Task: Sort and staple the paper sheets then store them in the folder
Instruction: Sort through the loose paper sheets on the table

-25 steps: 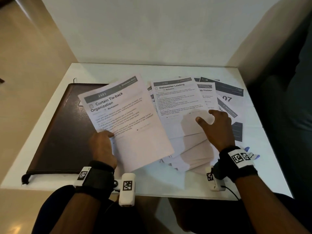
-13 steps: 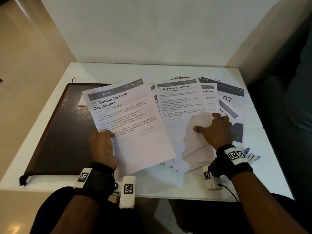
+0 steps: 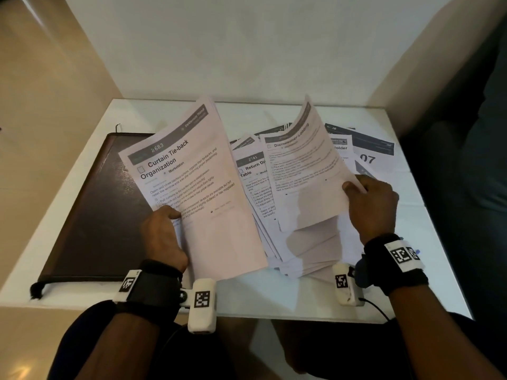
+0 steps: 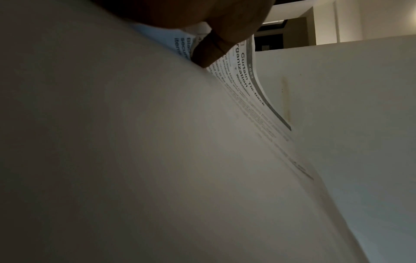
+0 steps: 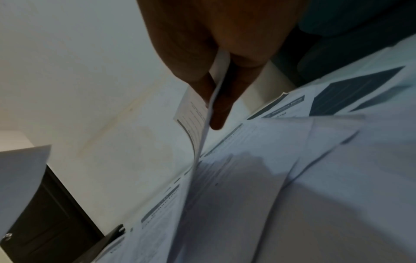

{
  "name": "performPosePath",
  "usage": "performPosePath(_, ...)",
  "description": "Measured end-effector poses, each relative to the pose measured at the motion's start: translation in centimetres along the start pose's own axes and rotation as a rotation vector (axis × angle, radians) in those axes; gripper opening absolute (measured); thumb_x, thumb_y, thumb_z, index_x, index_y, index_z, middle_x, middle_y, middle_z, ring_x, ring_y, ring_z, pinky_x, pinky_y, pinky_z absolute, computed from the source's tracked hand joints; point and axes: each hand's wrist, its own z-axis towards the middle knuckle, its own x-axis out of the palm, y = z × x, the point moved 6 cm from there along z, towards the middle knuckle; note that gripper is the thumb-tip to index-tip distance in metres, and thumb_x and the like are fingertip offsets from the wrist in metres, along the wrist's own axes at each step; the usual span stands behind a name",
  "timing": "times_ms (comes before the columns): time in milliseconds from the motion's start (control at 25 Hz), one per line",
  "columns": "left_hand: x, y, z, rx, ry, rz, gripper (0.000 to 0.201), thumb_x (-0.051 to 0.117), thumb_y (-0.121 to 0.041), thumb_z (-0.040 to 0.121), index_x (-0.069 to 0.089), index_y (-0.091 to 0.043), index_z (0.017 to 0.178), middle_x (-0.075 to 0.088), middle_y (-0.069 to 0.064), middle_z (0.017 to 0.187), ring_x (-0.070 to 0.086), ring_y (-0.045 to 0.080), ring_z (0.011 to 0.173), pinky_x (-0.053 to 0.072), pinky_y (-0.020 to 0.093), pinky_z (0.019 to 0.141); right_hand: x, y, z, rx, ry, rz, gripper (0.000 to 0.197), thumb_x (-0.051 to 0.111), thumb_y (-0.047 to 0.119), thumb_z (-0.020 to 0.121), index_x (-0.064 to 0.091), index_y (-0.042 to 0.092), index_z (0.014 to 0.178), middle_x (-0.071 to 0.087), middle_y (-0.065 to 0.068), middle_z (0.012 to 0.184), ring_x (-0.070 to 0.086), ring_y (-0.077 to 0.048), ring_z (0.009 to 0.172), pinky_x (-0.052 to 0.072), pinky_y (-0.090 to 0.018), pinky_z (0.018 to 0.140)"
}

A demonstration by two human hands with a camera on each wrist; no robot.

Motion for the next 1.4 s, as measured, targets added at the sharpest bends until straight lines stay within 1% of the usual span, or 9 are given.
performPosePath(120, 1.1, 0.7, -0.1, -0.069, 0.105, -0.104, 0.028, 0.052, -0.007, 0.089, 0.063, -0.008, 0.115, 0.068, 0.007, 0.100, 0.068, 0.023, 0.092, 0.060, 0.032, 0.070, -1.7, 1.0, -2.2, 0.001, -0.066, 0.318, 0.016, 0.064, 0.025, 0.096, 0.077, 0.023, 0.106, 0.076, 0.009, 0.092, 0.070, -0.020, 0.088, 0.060, -0.044, 0.085)
performPosePath(240, 2.1, 1.2, -0.7, -0.135, 0.194, -0.156, 0.035, 0.043, -0.004, 0.096, 0.063, -0.011, 0.124, 0.071, 0.006, 0.104, 0.070, 0.017, 0.086, 0.062, 0.028, 0.070, -1.3, 3.1, -5.8, -0.027, -0.015, 0.531, 0.019, 0.068, 0.015, 0.095, 0.079, 0.029, 0.103, 0.077, 0.014, 0.090, 0.070, -0.009, 0.086, 0.059, -0.030, 0.080)
performPosePath(440, 2.6, 1.6, -0.9, -0.112, 0.188, -0.139, 0.050, 0.041, -0.006, 0.097, 0.054, -0.010, 0.145, 0.067, 0.010, 0.132, 0.069, 0.017, 0.098, 0.060, 0.026, 0.070, 2.0, 5.9, -10.3, -0.071, 0.140, 0.650, 0.019, 0.067, 0.010, 0.097, 0.078, 0.014, 0.112, 0.078, 0.008, 0.103, 0.071, -0.007, 0.100, 0.057, -0.032, 0.090)
performPosePath(680, 3.0, 1.6, -1.2, -0.114, 0.231, -0.087, 0.042, 0.038, -0.005, 0.100, 0.056, -0.009, 0.138, 0.071, 0.003, 0.106, 0.073, 0.011, 0.080, 0.058, 0.021, 0.062, 4.1, 7.5, -13.3, -0.178, 0.240, 0.748, 0.026, 0.066, 0.016, 0.098, 0.073, 0.014, 0.124, 0.072, 0.003, 0.125, 0.065, -0.017, 0.123, 0.051, -0.048, 0.106)
performPosePath(840, 2.2, 1.6, -0.8, -0.100, 0.175, 0.031, 0.039, 0.047, -0.012, 0.096, 0.062, -0.012, 0.133, 0.070, 0.008, 0.124, 0.065, 0.016, 0.098, 0.049, 0.032, 0.085, 4.8, 7.7, -14.0, -0.132, 0.339, 0.747, 0.024, 0.065, 0.018, 0.097, 0.075, 0.019, 0.119, 0.076, 0.006, 0.116, 0.069, -0.012, 0.114, 0.055, -0.034, 0.100)
performPosePath(960, 2.3, 1.4, -0.7, -0.101, 0.191, -0.026, 0.040, 0.045, -0.010, 0.098, 0.060, -0.014, 0.135, 0.071, 0.002, 0.114, 0.066, 0.015, 0.095, 0.050, 0.029, 0.080, 5.4, 8.0, -14.6, -0.164, 0.422, 0.663, 0.021, 0.065, 0.028, 0.095, 0.076, 0.027, 0.112, 0.077, 0.013, 0.103, 0.073, -0.007, 0.097, 0.055, -0.019, 0.082)
performPosePath(1120, 2.1, 1.9, 0.2, -0.141, 0.188, -0.126, 0.045, 0.041, -0.011, 0.102, 0.052, -0.011, 0.146, 0.068, 0.008, 0.124, 0.069, 0.018, 0.100, 0.060, 0.028, 0.072, 4.5, 8.7, -14.1, -0.286, 0.457, 0.603, 0.035, 0.054, 0.042, 0.102, 0.074, 0.014, 0.094, 0.073, -0.006, 0.084, 0.068, -0.022, 0.077, 0.055, -0.036, 0.066)
performPosePath(1280, 1.7, 2.4, 0.6, -0.175, 0.169, -0.122, 0.047, 0.046, -0.015, 0.101, 0.052, -0.011, 0.147, 0.066, 0.011, 0.129, 0.068, 0.019, 0.098, 0.061, 0.028, 0.065, 2.8, 7.0, -9.1, -0.029, 0.368, 0.679, 0.042, 0.043, 0.037, 0.108, 0.075, 0.010, 0.106, 0.078, -0.002, 0.101, 0.076, -0.023, 0.090, 0.059, -0.041, 0.080)
performPosePath(1400, 1.6, 2.4, 0.5, -0.128, 0.132, -0.113, 0.044, 0.051, -0.013, 0.098, 0.056, -0.007, 0.142, 0.066, 0.017, 0.134, 0.070, 0.020, 0.097, 0.061, 0.028, 0.066, 2.2, 3.0, -3.8, -0.023, 0.162, 0.284, 0.026, 0.062, 0.036, 0.099, 0.072, 0.018, 0.116, 0.075, 0.006, 0.109, 0.071, -0.010, 0.099, 0.055, -0.046, 0.096)
